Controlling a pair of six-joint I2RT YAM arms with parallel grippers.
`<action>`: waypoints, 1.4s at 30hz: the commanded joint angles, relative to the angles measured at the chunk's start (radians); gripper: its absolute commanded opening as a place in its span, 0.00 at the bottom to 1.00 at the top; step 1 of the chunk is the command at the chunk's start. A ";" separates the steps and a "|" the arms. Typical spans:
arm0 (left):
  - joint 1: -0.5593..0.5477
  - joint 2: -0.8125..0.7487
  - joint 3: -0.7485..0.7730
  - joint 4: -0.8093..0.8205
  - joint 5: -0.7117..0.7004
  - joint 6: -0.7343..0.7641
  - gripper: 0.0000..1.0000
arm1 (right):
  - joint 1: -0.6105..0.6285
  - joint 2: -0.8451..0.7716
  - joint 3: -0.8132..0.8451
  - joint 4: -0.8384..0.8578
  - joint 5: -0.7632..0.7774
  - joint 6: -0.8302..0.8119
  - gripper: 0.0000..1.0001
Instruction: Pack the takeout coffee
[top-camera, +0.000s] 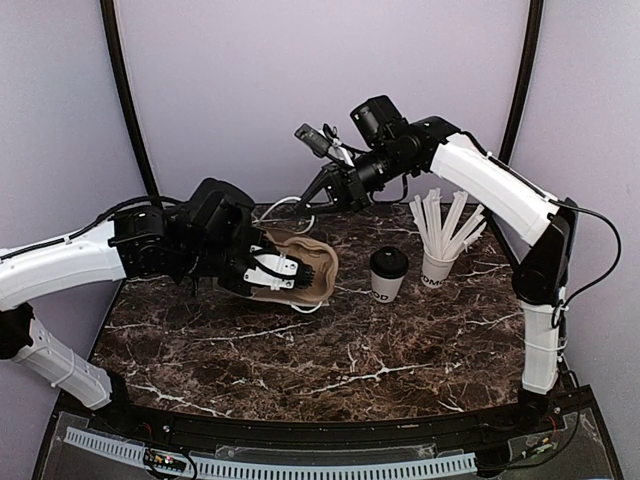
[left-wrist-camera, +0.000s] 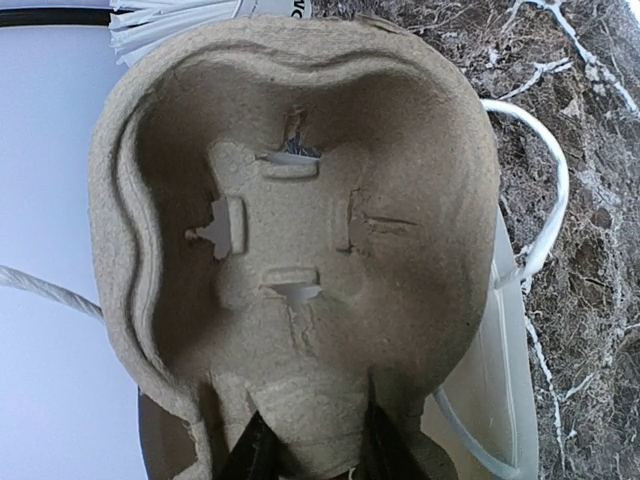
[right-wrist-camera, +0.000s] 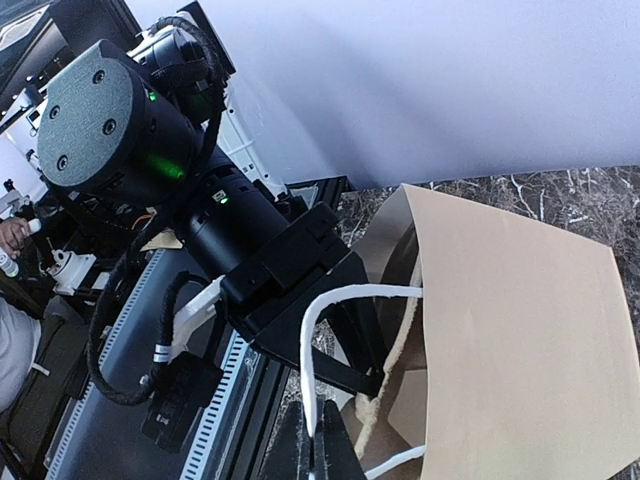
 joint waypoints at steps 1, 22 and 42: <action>-0.016 -0.084 0.028 -0.055 0.042 -0.022 0.23 | -0.011 -0.028 -0.002 0.047 -0.014 0.020 0.00; -0.026 0.044 0.022 -0.135 -0.253 -0.103 0.21 | -0.013 -0.044 -0.043 0.142 -0.056 0.137 0.00; -0.119 0.104 0.169 -0.362 -0.409 -0.272 0.22 | -0.017 -0.062 -0.104 0.282 0.051 0.289 0.00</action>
